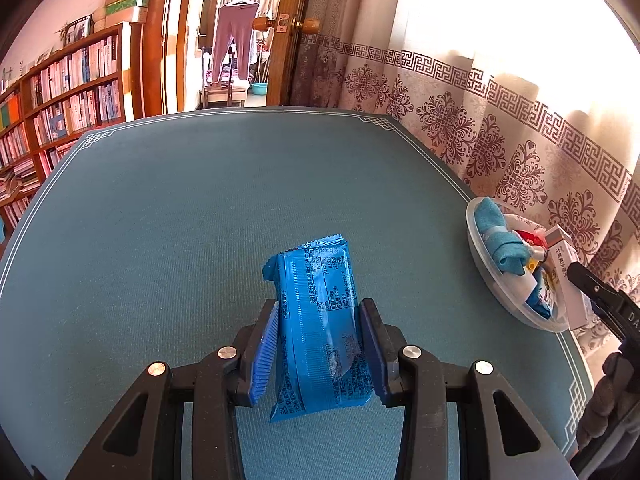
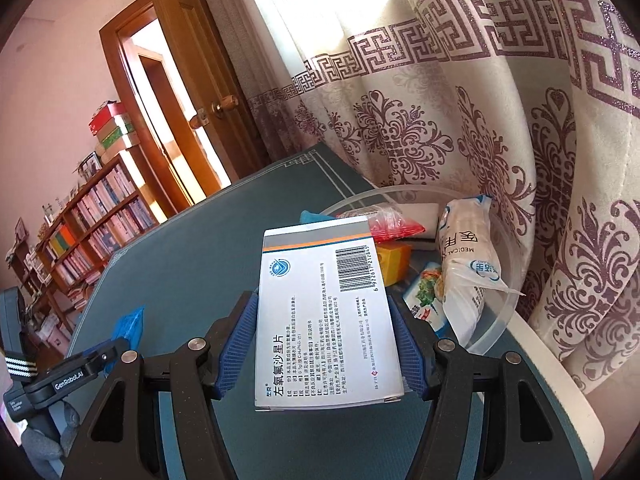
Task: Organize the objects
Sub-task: 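Lift and carry the blue packet and white box with both tools toward the bowl, then lower the blue packet and white box into the bowl and open both tools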
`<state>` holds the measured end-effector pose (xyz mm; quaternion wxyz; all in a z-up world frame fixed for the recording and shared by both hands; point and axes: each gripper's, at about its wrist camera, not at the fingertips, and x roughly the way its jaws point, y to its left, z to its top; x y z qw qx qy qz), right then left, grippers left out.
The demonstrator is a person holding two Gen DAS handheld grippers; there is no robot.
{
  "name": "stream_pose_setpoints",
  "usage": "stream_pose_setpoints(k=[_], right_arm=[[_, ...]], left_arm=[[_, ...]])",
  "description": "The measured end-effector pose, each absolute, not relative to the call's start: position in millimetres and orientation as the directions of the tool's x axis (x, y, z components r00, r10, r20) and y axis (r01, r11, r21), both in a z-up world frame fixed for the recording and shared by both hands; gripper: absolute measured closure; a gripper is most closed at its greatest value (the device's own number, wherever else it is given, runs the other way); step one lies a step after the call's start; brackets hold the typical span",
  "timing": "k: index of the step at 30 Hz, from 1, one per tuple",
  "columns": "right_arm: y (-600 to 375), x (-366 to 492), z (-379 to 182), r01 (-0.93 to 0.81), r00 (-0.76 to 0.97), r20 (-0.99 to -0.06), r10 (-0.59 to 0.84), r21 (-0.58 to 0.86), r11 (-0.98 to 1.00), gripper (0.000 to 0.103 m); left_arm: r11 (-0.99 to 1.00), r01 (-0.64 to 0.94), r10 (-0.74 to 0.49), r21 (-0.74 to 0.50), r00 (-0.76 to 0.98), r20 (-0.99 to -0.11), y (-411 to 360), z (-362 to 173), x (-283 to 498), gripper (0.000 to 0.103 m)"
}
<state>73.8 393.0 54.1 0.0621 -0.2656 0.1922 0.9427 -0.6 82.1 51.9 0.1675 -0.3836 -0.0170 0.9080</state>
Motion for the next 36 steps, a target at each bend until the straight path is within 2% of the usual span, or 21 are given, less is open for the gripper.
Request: stream_pose_setpoints(k=[19,31,36], right_arm=[[434,43,22,-0.404,-0.802,-0.581,0.142,0.351,-0.845,0.038],[422,46,26,-0.425,-0.805,-0.540,0.244,0.240,-0.873,0.036],[412,57,35,-0.417,-0.829,-0.482,0.283,0.196,-0.888,0.028]], left_arm=[[-0.934,-0.327,0.330,-0.145,-0.634,-0.699,100,52,2,0.061],[-0.919,-0.365,0.358,-0.147,-0.620,-0.698,119,59,-2,0.061],[-0.905,-0.401,0.381,-0.139,-0.622,-0.684,135,69,-2,0.061]])
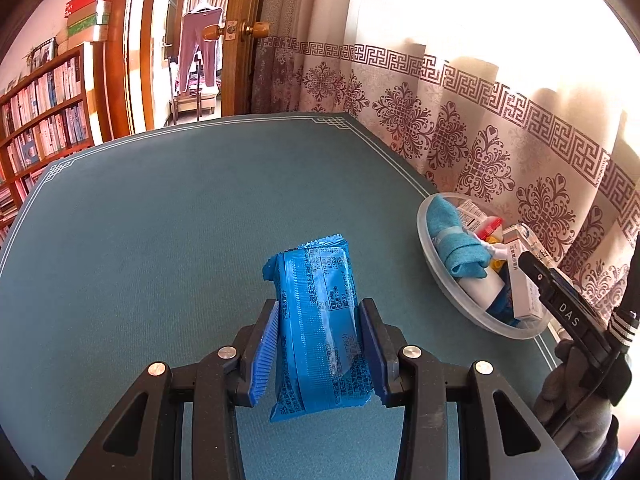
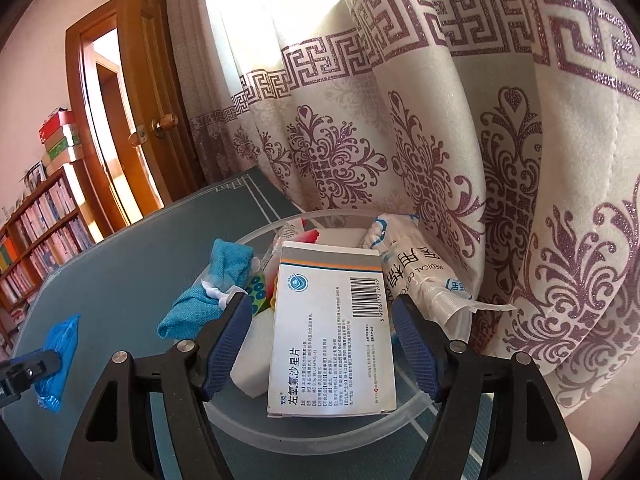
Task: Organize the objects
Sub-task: 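Lower the blue packet and white box into the bowl and open both tools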
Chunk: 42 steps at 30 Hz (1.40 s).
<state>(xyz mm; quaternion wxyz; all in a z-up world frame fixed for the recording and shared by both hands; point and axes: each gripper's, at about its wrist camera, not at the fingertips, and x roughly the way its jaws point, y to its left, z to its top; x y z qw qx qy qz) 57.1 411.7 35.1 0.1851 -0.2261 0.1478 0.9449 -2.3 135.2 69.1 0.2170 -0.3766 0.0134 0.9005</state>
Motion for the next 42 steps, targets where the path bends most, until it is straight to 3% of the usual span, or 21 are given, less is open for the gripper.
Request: stream_pose_setpoints(k=[18,23,30,32,34,36,39,42], right_arm=[[381,110,51,-0.435,-0.872,-0.294,0.391,0.102,-0.895,0.027],[390,120,52,-0.471,-0.862,-0.281,0.421,0.137,-0.872,0.027],[399,120,50,-0.480,-0.858,-0.297,0.420,0.170,-0.861,0.027],[401,120,50,-0.483,-0.856,-0.300,0.421,0.177,-0.857,0.027],[402,120,50,-0.485,-0.855,-0.304,0.421,0.181,-0.855,0.027],[403,120,49,-0.486,-0.854,-0.308,0.420,0.182,-0.855,0.027],[401,120,49,-0.485,-0.854,-0.308,0.421,0.175,-0.857,0.027],[398,119,50,-0.483,-0.854,-0.303,0.422,0.161,-0.861,0.027]], left_arm=[[-0.785,-0.609,0.528,-0.118,-0.556,-0.642,235,106,-11,0.061],[-0.750,-0.653,0.549,-0.106,-0.524,-0.652,265,104,-13,0.061],[-0.702,-0.688,0.602,-0.184,-0.434,-0.671,296,97,-27,0.060],[-0.686,-0.694,0.622,-0.219,-0.404,-0.671,299,95,-31,0.056],[-0.690,-0.684,0.630,-0.239,-0.402,-0.665,298,94,-33,0.038],[-0.701,-0.674,0.625,-0.234,-0.423,-0.656,293,95,-32,0.030],[-0.722,-0.655,0.607,-0.222,-0.446,-0.657,285,95,-33,0.028],[-0.761,-0.623,0.568,-0.181,-0.504,-0.651,274,96,-31,0.018]])
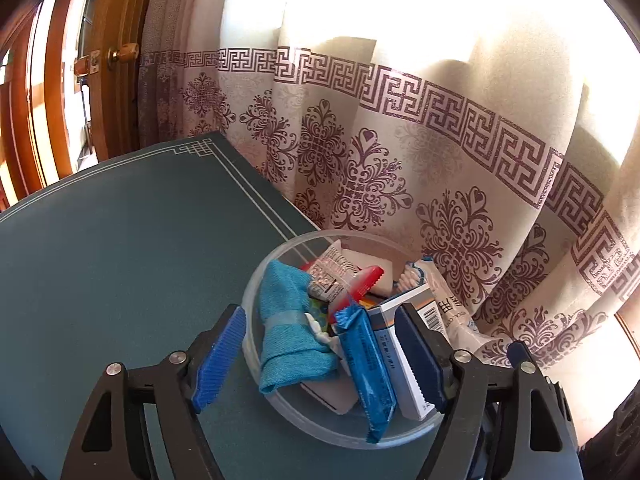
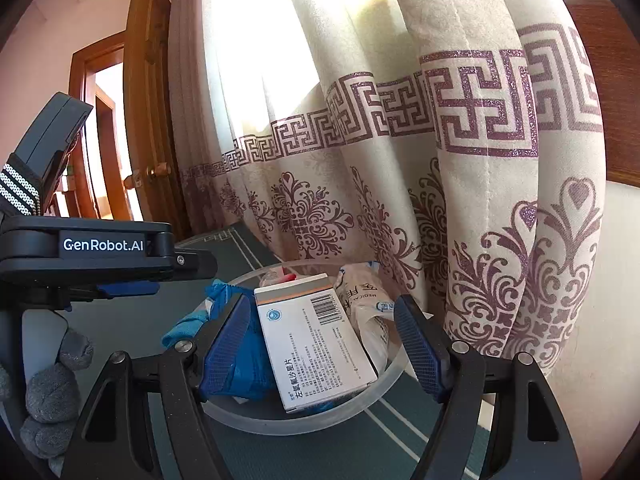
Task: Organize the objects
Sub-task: 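Lower the blue packet and white box into the bowl and open both tools, then withdraw both open tools from the bowl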
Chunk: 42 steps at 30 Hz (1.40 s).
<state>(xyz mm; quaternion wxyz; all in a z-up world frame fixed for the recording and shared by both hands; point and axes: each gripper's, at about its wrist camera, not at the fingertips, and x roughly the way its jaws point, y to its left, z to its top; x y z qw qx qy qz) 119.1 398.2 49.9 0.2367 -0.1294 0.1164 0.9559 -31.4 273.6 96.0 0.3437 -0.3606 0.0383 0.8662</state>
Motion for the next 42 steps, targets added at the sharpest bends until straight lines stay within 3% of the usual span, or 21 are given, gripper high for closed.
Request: stream_pose_setpoints(k=[6,13,28,34,42], right_arm=[[397,120,46,-0.467,-0.853,-0.337,0.399,0.153,-0.871,0.024],[396,134,41,-0.466,-0.831,-0.403,0.384,0.126,-0.876,0.020],[371,136,49,-0.473,-0.788,-0.437,0.435,-0.022,-0.881,0.018],[369,98,33,-0.453,-0.730,-0.526,0.437,-0.107,-0.885,0.018],[364,107,40,-0.410,-0.770,-0.505,0.390,-0.077,-0.909,0.018]], left_arm=[[-0.834,-0.549,0.464,-0.049,-0.651,-0.601,251,100,-16,0.000],[-0.840,-0.543,0.439,-0.003,-0.676,-0.592,236,101,4,0.000],[-0.839,-0.541,0.472,-0.056,-0.672,-0.571,203,108,10,0.000],[-0.846,-0.531,0.465,-0.056,-0.682,-0.564,197,112,8,0.000],[-0.841,-0.537,0.473,-0.061,-0.676,-0.565,200,110,8,0.000]])
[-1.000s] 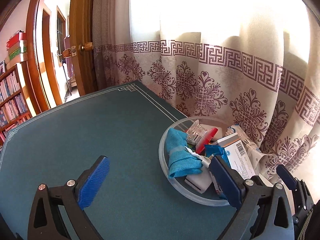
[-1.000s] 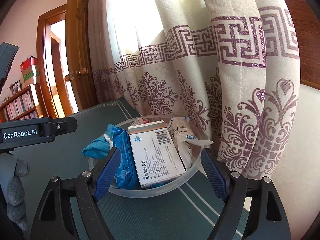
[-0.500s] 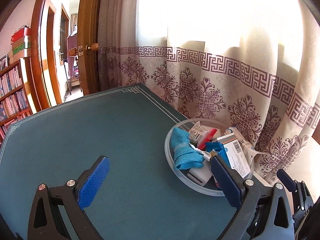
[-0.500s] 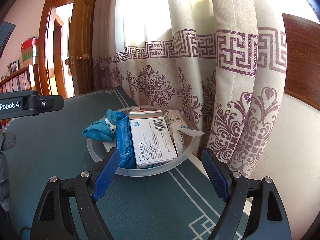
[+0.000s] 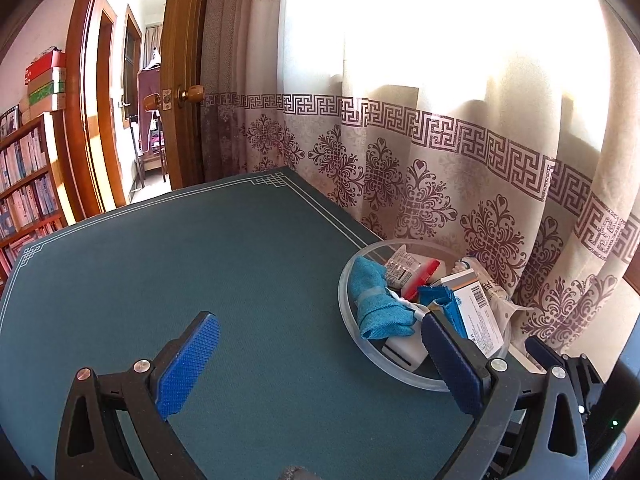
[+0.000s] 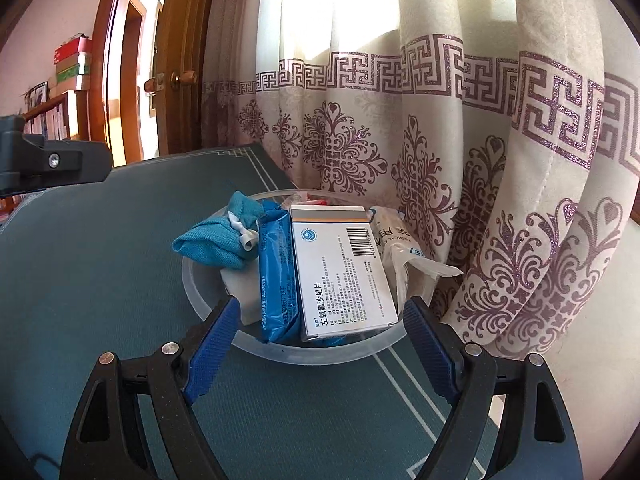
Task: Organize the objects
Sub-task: 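Withdraw both open tools from the bowl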
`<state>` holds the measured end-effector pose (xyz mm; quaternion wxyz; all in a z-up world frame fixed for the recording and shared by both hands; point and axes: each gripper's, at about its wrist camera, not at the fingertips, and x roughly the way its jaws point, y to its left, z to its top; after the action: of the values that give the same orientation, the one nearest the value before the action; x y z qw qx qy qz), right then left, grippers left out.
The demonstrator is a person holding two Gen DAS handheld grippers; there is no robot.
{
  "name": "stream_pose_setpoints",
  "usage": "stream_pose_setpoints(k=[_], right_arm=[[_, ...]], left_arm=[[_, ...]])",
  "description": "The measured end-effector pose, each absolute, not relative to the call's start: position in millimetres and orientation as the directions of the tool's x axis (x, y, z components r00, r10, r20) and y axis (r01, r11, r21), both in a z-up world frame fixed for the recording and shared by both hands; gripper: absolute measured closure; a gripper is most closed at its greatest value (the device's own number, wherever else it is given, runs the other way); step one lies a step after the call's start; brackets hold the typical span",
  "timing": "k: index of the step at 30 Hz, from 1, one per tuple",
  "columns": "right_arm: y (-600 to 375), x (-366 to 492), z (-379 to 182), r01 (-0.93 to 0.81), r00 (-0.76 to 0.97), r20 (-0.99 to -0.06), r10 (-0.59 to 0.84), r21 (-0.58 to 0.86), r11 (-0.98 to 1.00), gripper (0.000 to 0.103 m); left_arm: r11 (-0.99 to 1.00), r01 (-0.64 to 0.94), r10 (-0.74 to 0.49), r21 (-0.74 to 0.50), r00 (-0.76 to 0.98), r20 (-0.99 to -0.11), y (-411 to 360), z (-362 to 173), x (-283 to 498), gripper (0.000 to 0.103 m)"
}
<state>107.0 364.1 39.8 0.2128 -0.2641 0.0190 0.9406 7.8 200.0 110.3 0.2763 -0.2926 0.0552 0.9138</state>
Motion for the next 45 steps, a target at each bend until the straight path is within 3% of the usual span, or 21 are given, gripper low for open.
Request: stream_pose_setpoints(k=[5,7,13,45], right_arm=[[368,119,41,-0.391,-0.762,-0.551,0.340,-0.025,-0.920,0.018],[371,122,43,-0.399,-0.758,-0.561,0.334,-0.007,-0.917,0.014],[361,122,52,-0.392,-0.770,-0.534,0.351,-0.038,-0.919,0.009],[366,118,52,-0.421,-0.731,-0.556,0.396,-0.089,-0.903,0.007]], left_arm=[[-0.822,-0.567,0.493,-0.057,-0.658,-0.569,205,108,13,0.000],[-0.816,-0.577,0.497,-0.047,-0.658,-0.566,207,109,17,0.000],[-0.815,-0.580,0.478,0.001,-0.673,-0.564,213,111,26,0.000],[-0.792,-0.610,0.475,0.037,-0.652,-0.591,224,107,39,0.000]])
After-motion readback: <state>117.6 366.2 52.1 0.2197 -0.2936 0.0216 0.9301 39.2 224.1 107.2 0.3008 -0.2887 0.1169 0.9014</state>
